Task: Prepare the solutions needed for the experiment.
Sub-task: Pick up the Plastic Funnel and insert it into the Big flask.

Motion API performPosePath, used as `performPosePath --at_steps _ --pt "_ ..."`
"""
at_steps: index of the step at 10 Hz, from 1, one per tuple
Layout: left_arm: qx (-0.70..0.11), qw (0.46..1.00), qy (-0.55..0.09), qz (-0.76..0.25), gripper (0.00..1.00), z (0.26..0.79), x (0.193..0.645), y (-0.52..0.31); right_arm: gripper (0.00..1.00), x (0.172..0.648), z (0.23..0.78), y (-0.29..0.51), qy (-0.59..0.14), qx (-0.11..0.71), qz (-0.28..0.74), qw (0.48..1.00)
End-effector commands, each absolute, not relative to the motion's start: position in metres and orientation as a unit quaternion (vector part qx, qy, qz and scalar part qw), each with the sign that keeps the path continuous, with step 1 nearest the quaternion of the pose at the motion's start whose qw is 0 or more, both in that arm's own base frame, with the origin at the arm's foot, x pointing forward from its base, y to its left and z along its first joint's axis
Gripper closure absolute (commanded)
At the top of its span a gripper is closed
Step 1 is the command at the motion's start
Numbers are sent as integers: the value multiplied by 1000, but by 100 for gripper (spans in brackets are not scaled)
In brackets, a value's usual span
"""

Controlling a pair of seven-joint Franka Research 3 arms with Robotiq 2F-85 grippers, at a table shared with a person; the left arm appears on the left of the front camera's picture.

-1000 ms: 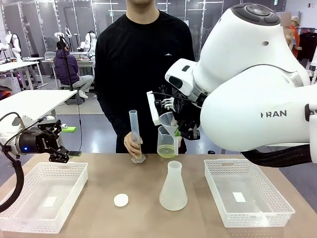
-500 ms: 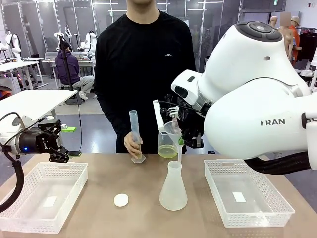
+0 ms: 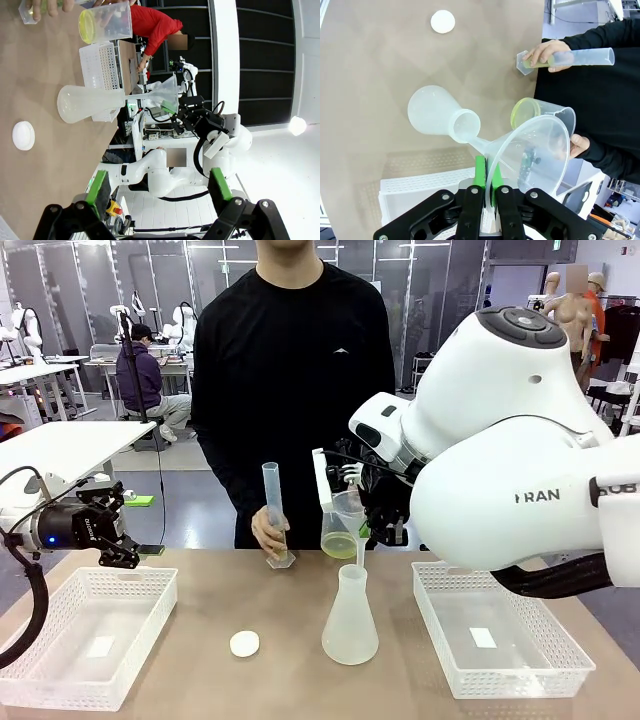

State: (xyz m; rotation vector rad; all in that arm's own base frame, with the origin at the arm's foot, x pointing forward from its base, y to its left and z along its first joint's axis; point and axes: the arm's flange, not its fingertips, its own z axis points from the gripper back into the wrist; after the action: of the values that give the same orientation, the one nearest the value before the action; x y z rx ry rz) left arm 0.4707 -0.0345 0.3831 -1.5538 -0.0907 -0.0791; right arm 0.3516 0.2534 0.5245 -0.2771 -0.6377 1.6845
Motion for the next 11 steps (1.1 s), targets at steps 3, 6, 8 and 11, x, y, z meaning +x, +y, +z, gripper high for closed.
performPosePath --at_steps 3,6,8,11 --pt "-699 713 -41 -42 0 385 469 -34 95 360 508 251 -284 -99 732 612" --pt "-699 713 -41 -42 0 385 469 -34 95 366 489 255 -295 -89 731 608" --pt "-699 713 -41 -42 0 385 469 -34 95 365 481 254 -286 -89 729 615" --pt "-699 713 -41 -42 0 385 469 -34 95 364 469 253 -285 -84 731 614"
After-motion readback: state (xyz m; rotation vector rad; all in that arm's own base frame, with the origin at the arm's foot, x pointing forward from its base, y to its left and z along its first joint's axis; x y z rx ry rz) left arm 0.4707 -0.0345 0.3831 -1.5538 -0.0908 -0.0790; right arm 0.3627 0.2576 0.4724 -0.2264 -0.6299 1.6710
